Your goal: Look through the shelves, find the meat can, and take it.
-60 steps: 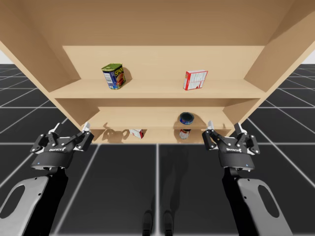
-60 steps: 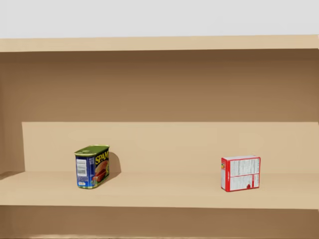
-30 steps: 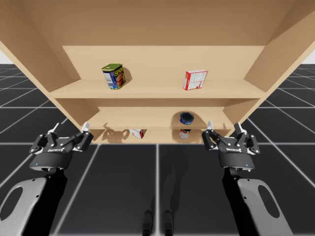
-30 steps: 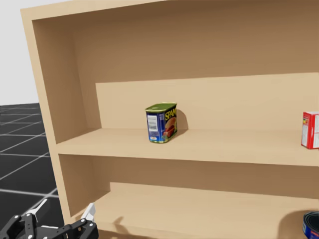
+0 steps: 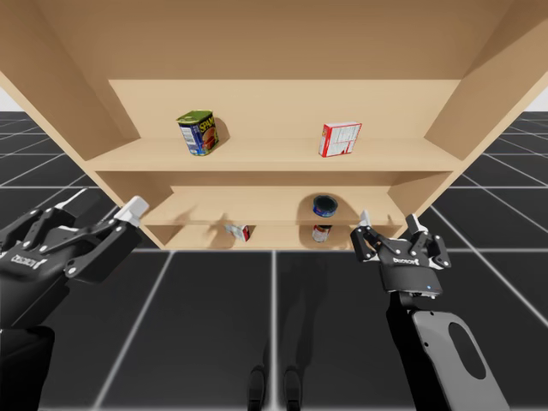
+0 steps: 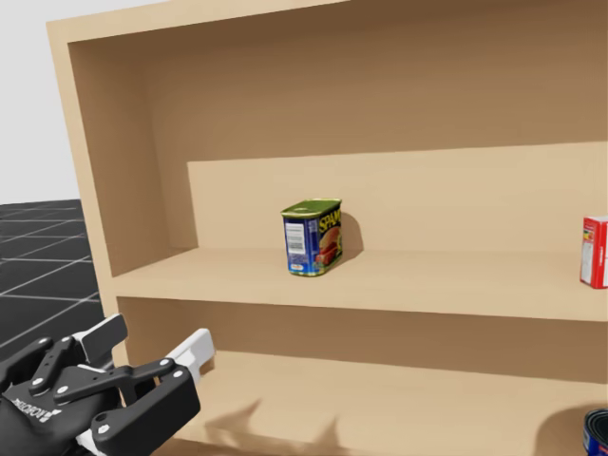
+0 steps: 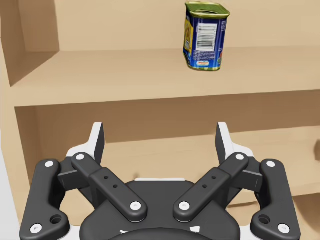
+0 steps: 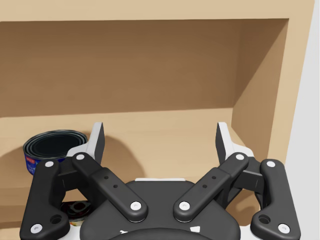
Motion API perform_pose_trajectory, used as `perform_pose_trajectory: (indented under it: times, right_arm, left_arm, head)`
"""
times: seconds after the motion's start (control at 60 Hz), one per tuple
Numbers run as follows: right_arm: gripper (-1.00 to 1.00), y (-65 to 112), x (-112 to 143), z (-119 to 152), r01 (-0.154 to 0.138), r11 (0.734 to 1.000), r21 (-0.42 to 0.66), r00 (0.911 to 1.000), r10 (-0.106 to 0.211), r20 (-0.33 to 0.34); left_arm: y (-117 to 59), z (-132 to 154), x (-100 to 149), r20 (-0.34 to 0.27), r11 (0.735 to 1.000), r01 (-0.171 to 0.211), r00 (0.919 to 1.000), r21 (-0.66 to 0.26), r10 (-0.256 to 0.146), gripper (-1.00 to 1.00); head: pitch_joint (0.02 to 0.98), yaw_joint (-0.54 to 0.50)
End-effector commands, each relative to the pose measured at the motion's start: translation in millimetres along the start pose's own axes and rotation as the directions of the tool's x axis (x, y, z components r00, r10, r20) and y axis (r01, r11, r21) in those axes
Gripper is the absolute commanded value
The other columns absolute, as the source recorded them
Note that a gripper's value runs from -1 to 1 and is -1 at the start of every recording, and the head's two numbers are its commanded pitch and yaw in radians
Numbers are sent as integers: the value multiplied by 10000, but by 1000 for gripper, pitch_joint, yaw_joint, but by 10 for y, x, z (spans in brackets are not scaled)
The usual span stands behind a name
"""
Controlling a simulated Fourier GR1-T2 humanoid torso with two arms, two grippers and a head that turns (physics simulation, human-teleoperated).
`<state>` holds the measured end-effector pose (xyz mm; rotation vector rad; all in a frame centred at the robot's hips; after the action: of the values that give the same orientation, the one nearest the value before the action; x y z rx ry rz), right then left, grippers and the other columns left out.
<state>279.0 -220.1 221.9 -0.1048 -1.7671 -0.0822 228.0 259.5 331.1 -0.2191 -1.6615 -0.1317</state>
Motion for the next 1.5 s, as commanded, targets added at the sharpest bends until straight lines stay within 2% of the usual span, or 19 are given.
perform_pose_trajectory:
  times: [0.017, 0.117, 0.267, 0.533, 0.667, 0.833, 0.9, 0.983, 1.133, 1.167, 1.233, 1.383, 1.4, 1.433, 1.467, 1.483, 1.5]
  right_arm:
    - [-1000, 0, -3, -1, 13, 10000, 16, 10000, -13, -28]
    - [-1000, 2, -5, -3, 22, 10000, 14, 10000, -22, -33]
    - [-1000, 1, -8, -5, 26, 10000, 5, 10000, -26, -61]
    - [-1000, 8, -12, -3, 50, 10000, -21, 10000, -50, -80]
    - [-1000, 0, -9, -2, 71, 10000, -26, 10000, -71, -60]
    - [-1000, -9, -5, -6, 93, 9999, -50, 9999, -93, -59]
    - [-1000, -13, -5, -7, 96, 9999, -52, 9999, -96, -62]
    - [-1000, -19, -5, -8, 127, 9999, -70, 9999, -128, -67]
    - [-1000, -26, 0, -10, 198, 9998, -89, 9998, -199, -66]
    - [-1000, -32, -1, -13, 206, 9997, -100, 9998, -206, -66]
    - [-1000, -36, 0, -13, 246, 9996, -111, 9997, -247, -77]
    - [-1000, -43, -3, -15, 250, 9996, -113, 9996, -251, -86]
    - [-1000, -44, -3, -15, 243, 9996, -115, 9997, -244, -87]
    - [-1000, -46, -4, -16, 241, 9996, -113, 9997, -242, -95]
    - [-1000, -47, -4, -15, 259, 9996, -116, 9996, -260, -108]
    - [-1000, -47, -3, -14, 269, 9996, -118, 9996, -271, -109]
    - [-1000, -48, -2, -14, 272, 9996, -120, 9996, -273, -107]
  left_arm:
    - [-185, -90, 365, -21, 9973, -98, 10000, -732, 96, -1000]
    - [-215, -231, 445, 85, 9982, 28, 10000, -605, -23, -1000]
    - [-245, -516, 484, -28, 9986, 10, 10000, -536, -11, -1000]
    - [-380, -971, 406, -449, 9985, -112, 9990, -531, 88, -1000]
    - [-449, -1125, 394, -472, 9988, 59, 9989, -482, -82, -1000]
    - [-505, -1342, 345, -692, 9992, 52, 9976, -394, -79, -1000]
    - [-517, -1437, 314, -784, 9993, -95, 9969, -372, 65, -1000]
    - [-510, -1558, 295, -777, 9996, -68, 9970, -262, 47, -1000]
    - [-490, -1742, 264, -799, 9995, 326, 9963, 41, -322, -1000]
    - [-488, -1794, 253, -868, 9997, 249, 9959, 37, -245, -1000]
    - [-480, -1868, 242, -907, 9992, 378, 9952, 146, -363, -1000]
    - [-464, -1948, 229, -906, 9989, 361, 9953, 297, -333, -1000]
    - [-460, -1956, 219, -916, 9985, 396, 9951, 369, -361, -827]
    - [-459, -1958, 213, -890, 9979, 470, 9951, 439, -430, -644]
    - [-459, -1954, 211, -881, 9980, 466, 9952, 425, -427, -242]
    - [-460, -1949, 207, -879, 9980, 479, 9952, 412, -441, 757]
    - [-459, -1945, 206, -878, 9980, 490, 9951, 412, -452, 905]
  head:
    - [259, 291]
    - [261, 294]
    - [256, 293]
    - [254, 297]
    - [256, 298]
    - [256, 291]
    - [258, 289]
    - [259, 286]
    - [261, 280]
    - [262, 278]
    - [264, 274]
    - [265, 271]
    - [266, 269]
    - [267, 268]
    - [268, 268]
    - [269, 266]
    - [270, 266]
